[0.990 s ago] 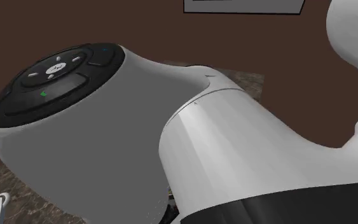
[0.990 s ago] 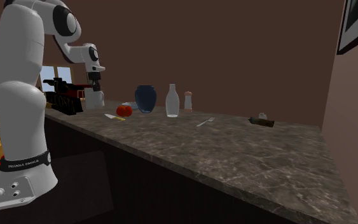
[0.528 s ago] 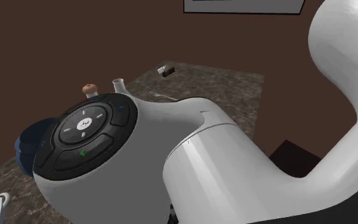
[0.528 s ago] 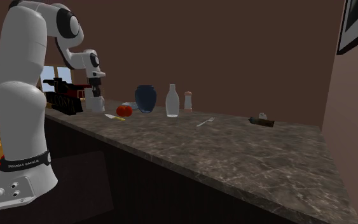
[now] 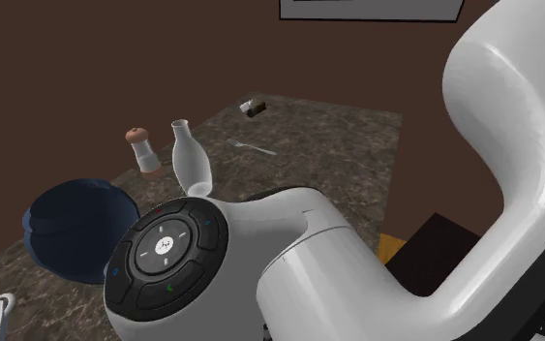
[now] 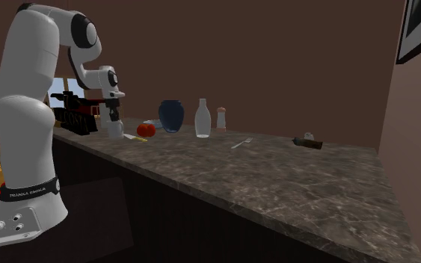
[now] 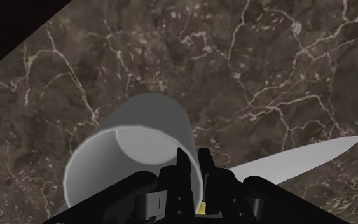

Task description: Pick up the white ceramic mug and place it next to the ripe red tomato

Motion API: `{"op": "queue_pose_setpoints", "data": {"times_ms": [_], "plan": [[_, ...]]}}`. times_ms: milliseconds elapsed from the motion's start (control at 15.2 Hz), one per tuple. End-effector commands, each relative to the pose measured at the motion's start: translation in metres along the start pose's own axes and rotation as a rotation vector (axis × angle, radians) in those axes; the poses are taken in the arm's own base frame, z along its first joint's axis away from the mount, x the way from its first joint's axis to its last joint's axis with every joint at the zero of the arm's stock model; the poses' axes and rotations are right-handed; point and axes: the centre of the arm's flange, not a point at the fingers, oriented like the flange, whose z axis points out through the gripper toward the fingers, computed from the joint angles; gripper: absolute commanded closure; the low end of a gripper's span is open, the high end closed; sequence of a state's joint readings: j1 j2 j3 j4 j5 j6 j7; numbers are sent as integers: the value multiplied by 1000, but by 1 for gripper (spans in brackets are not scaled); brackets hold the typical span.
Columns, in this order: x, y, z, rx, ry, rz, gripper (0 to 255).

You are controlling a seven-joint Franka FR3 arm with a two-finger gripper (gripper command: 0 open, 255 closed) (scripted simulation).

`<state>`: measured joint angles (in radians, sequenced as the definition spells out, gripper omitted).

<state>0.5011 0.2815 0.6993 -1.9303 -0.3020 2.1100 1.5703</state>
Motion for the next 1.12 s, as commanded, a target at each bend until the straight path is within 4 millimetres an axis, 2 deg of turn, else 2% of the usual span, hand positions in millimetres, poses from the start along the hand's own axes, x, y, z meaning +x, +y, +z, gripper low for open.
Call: {"op": "queue_pose_setpoints", "data": {"times_ms": [0,528,594,924,1056], "plan": [[-1,-2,10,1,0,0,255],[-1,-2,12,1,0,0,255],[-1,-2,12,1,0,0,0],[-1,-2,12,1,0,0,0],[-1,-2,-15,1,0,0,0]]}}
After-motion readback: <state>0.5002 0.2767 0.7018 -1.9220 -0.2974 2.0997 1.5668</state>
